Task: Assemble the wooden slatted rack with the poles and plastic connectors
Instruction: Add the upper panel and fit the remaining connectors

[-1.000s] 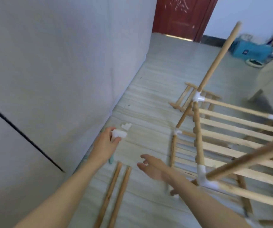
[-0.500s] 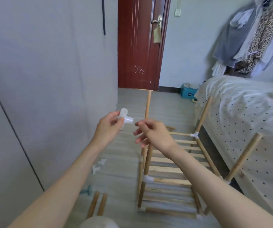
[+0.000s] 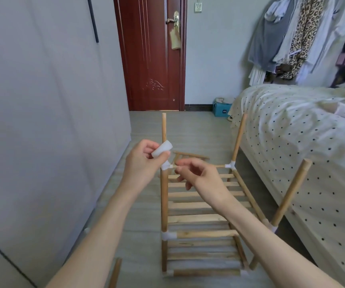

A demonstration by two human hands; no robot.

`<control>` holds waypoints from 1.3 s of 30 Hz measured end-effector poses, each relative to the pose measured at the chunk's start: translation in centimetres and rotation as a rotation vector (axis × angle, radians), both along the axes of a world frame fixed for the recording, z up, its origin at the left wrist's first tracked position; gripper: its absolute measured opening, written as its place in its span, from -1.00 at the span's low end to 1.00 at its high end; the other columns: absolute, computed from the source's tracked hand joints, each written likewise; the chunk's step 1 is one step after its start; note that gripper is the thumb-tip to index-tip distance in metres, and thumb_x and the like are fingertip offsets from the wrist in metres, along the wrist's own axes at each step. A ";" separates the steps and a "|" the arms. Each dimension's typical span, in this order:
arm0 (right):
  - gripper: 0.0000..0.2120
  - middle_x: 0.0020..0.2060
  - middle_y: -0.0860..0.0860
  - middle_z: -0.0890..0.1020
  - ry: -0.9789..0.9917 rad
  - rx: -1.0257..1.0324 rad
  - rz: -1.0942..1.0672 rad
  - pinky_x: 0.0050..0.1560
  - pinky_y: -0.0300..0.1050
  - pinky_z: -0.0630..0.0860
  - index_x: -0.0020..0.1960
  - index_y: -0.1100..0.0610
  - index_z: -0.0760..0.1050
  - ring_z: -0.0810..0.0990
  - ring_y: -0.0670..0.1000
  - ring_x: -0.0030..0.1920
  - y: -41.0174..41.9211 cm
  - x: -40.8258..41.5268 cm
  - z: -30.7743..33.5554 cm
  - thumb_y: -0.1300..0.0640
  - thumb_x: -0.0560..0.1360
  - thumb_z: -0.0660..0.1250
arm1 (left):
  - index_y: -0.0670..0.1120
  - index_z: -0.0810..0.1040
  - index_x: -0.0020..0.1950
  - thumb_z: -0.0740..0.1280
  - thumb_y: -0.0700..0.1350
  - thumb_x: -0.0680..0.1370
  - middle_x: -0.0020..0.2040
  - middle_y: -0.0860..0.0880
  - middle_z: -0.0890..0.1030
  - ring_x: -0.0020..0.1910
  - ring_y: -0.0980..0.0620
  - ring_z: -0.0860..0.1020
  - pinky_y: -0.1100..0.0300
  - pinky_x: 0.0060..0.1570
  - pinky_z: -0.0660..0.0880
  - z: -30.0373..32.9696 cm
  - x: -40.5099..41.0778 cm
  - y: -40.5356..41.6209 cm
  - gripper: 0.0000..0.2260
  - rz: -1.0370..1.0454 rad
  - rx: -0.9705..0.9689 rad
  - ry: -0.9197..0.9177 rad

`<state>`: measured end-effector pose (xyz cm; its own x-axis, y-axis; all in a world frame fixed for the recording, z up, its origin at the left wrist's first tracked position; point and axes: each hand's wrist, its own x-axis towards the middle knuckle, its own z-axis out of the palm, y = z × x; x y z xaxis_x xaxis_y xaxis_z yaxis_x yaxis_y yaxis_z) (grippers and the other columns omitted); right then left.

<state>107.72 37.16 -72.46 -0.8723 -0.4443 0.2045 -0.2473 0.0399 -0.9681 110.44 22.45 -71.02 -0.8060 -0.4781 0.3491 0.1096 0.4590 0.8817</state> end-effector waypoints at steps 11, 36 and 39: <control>-0.94 -0.29 0.06 0.62 0.039 -0.156 -0.018 -0.35 -0.28 0.42 -0.07 0.16 0.53 0.59 -0.08 -0.28 -0.5 -0.1 -0.6 0.28 0.49 0.34 | -0.07 0.51 -0.18 0.42 0.06 0.44 -0.35 0.09 0.55 -0.39 0.26 0.48 0.41 -0.33 0.39 0.4 -0.5 1.2 -0.78 0.026 0.001 -0.001; -0.83 -0.40 0.07 0.55 -0.303 -0.385 0.000 -0.40 -0.25 0.33 -0.16 0.20 0.49 0.40 -0.05 -0.41 -1.8 -0.8 0.7 0.29 0.57 0.17 | 0.11 0.49 0.15 0.26 -0.11 0.58 -0.24 0.07 0.62 -0.30 0.32 0.54 0.54 -0.31 0.37 0.2 1.2 -0.6 -0.82 -0.210 0.139 0.005; -0.83 -0.39 0.08 0.55 -0.266 -0.310 -0.023 -0.38 -0.23 0.31 -0.18 0.18 0.47 0.40 -0.05 -0.42 -2.0 -0.8 0.3 0.29 0.56 0.18 | 0.12 0.44 0.20 0.25 -0.04 0.58 -0.21 0.06 0.61 -0.29 0.32 0.54 0.46 -0.25 0.41 -0.1 1.2 -0.6 -0.80 -0.193 0.140 -0.036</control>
